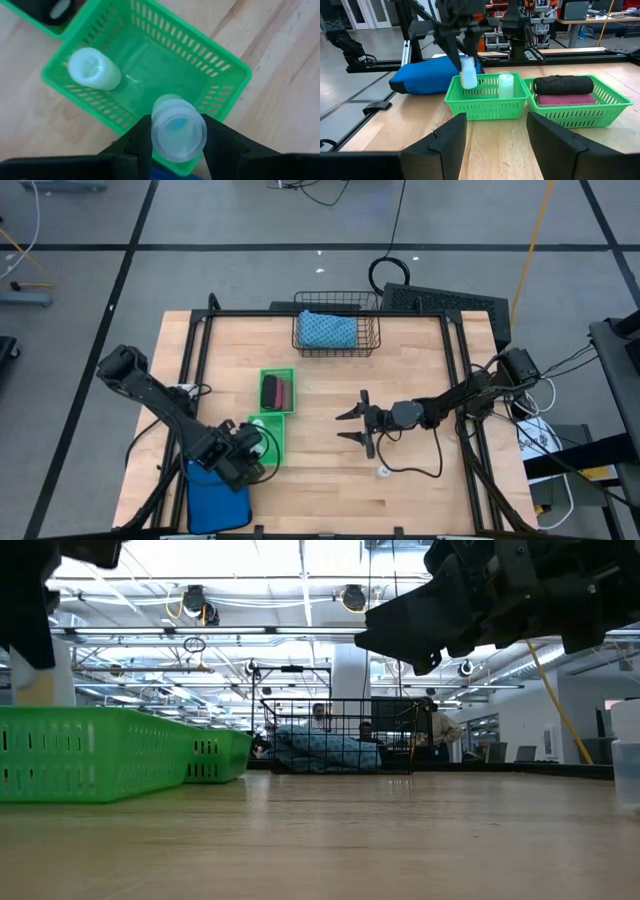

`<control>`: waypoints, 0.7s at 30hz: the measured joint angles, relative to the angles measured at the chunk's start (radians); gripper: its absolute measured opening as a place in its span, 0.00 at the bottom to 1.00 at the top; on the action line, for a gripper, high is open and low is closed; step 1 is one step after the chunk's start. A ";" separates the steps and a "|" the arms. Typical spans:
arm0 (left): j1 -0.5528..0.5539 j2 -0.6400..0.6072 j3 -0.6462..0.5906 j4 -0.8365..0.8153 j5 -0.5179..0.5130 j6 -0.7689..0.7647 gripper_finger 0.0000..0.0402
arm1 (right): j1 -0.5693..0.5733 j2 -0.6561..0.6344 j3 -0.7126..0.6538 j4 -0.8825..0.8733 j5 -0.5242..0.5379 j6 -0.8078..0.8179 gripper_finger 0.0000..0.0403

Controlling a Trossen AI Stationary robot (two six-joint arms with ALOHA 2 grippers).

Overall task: Pick & Place Medicine items
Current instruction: Put the bottom white pill bottle into the bottom green bin

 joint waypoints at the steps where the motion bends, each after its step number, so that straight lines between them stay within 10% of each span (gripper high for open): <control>1: 0.002 0.000 -0.014 0.025 0.001 0.001 0.34 | 0.000 0.000 0.000 0.000 0.000 0.000 0.49; 21: 0.049 0.000 -0.112 0.143 0.080 0.003 0.35 | 0.000 0.000 0.001 -0.006 0.000 -0.004 0.46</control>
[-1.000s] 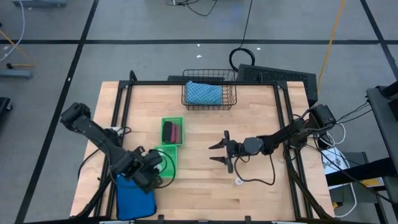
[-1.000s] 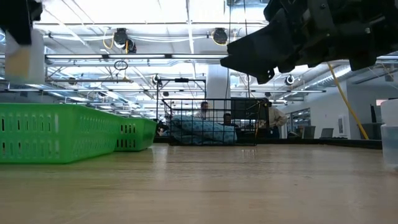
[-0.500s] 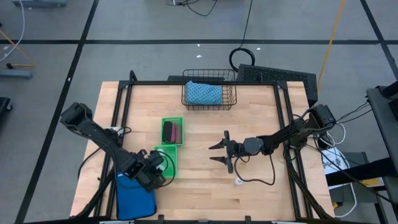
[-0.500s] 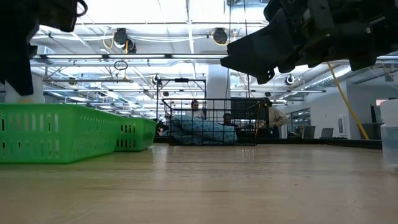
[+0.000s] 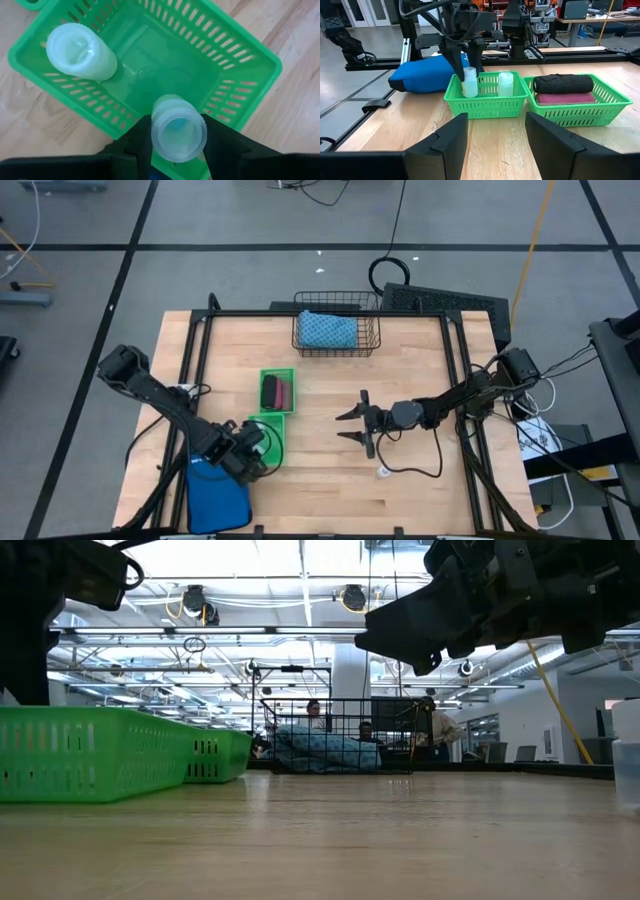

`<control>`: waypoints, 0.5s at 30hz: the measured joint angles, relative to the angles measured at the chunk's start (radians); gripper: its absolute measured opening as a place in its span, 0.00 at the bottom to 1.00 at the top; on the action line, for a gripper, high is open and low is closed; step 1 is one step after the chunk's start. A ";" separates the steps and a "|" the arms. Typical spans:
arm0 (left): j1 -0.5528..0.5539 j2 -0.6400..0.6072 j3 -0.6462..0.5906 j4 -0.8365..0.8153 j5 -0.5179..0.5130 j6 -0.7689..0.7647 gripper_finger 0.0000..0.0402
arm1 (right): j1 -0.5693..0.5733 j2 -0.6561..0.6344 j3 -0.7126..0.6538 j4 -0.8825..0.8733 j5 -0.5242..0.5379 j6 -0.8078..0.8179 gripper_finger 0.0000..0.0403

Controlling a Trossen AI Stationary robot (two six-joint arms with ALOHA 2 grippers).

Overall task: Pick & Place Medicine items
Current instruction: Put the bottom white pill bottle into the bottom green bin

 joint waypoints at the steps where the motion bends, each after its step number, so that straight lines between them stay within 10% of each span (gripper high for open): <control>1: 0.000 0.000 0.000 0.000 0.000 0.000 0.37 | 0.000 0.000 0.000 -0.001 0.000 0.000 0.46; 15: 0.038 0.001 0.000 0.003 0.034 0.000 0.38 | 0.000 0.000 0.000 -0.001 0.000 0.000 0.44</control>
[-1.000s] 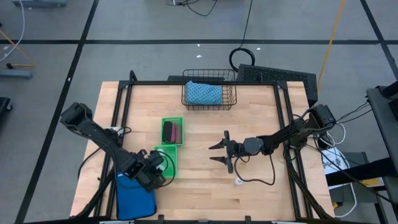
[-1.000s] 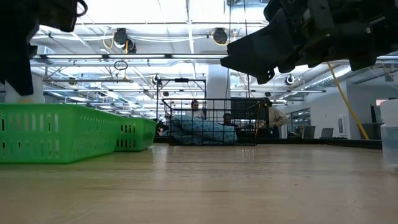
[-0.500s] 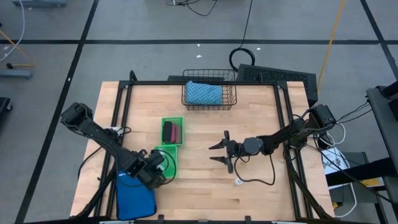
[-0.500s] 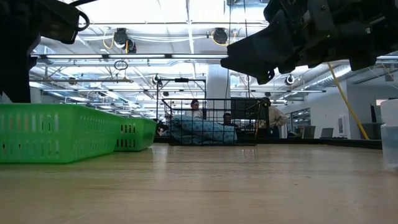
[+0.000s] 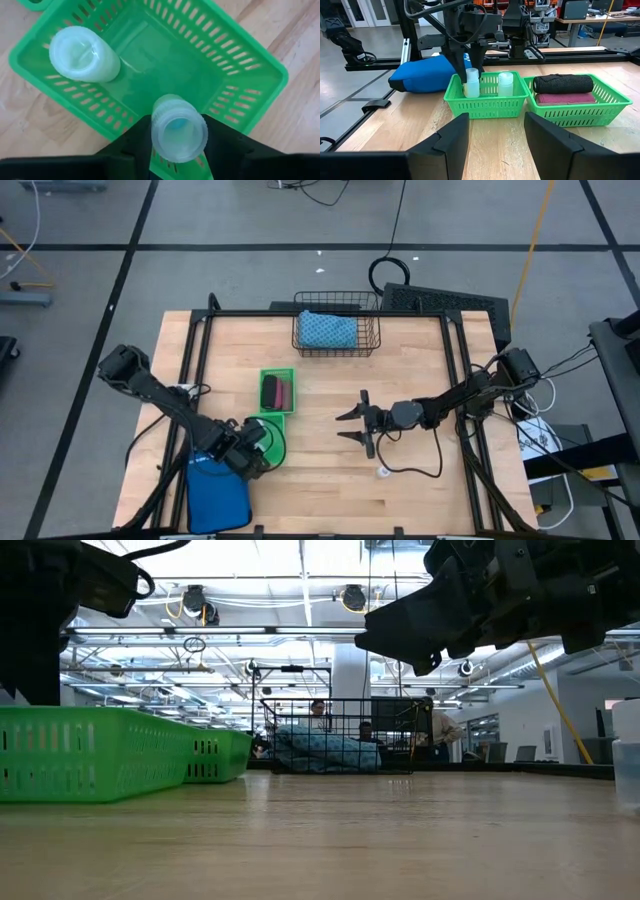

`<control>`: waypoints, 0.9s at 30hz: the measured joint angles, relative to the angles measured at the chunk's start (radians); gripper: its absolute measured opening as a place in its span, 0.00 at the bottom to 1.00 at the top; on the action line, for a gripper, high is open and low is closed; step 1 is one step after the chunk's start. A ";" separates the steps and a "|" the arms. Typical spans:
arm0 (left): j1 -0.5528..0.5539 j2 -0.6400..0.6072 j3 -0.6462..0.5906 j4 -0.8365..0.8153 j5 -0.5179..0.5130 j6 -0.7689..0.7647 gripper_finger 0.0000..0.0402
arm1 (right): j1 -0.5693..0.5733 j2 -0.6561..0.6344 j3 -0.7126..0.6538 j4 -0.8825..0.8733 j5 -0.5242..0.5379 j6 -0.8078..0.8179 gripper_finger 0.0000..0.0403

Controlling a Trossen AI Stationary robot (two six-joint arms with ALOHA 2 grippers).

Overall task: Pick & Place Medicine items
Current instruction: Put the bottom white pill bottle into the bottom green bin

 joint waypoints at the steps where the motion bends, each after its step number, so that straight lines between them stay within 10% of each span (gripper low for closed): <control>1: 0.002 0.000 0.000 0.000 0.003 0.000 0.39 | 0.000 0.000 0.000 0.000 0.000 0.000 0.44; 27: 0.016 0.001 -0.077 0.126 0.133 0.066 0.53 | 0.000 0.000 0.000 -0.001 0.000 0.000 0.43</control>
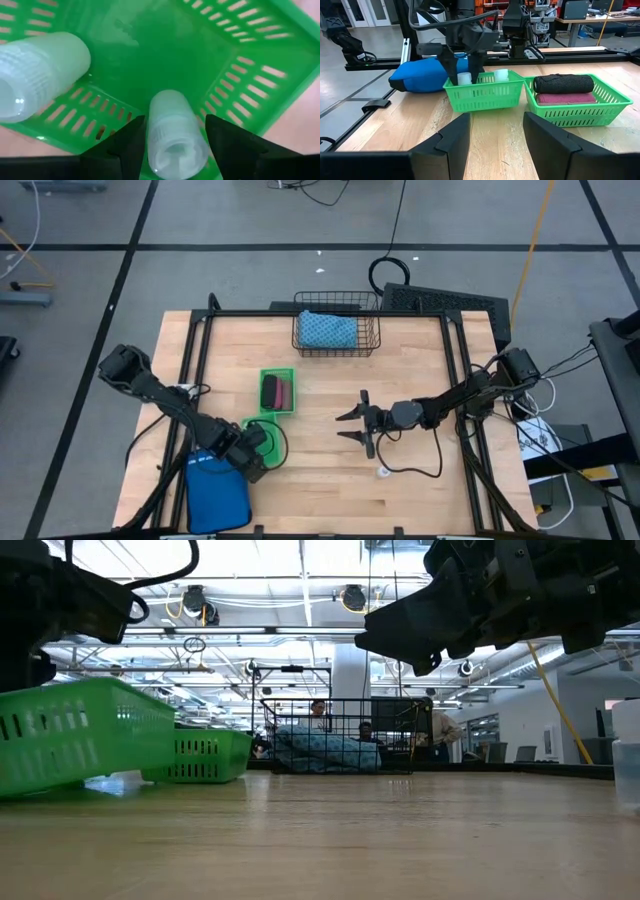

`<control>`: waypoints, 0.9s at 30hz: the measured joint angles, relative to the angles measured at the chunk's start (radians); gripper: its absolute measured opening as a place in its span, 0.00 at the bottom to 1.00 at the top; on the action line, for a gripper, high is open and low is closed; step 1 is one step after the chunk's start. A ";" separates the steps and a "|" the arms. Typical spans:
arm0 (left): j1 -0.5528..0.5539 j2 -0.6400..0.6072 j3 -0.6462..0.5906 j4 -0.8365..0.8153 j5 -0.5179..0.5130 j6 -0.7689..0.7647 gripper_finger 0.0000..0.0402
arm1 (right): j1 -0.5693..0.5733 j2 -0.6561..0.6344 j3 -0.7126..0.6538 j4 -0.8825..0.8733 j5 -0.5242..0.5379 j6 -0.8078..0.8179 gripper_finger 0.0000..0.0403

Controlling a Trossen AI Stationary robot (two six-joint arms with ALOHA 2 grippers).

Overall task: Pick & Place Medicine items
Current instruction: Put the bottom white pill bottle into the bottom green bin

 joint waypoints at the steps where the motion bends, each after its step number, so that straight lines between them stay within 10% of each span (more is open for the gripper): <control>1: 0.001 0.000 0.000 0.005 0.016 0.009 0.53 | 0.000 0.000 0.000 0.000 0.000 0.000 0.43; 27: 0.074 -0.001 0.002 0.029 0.106 0.086 0.51 | 0.000 0.000 0.000 0.000 -0.001 0.000 0.43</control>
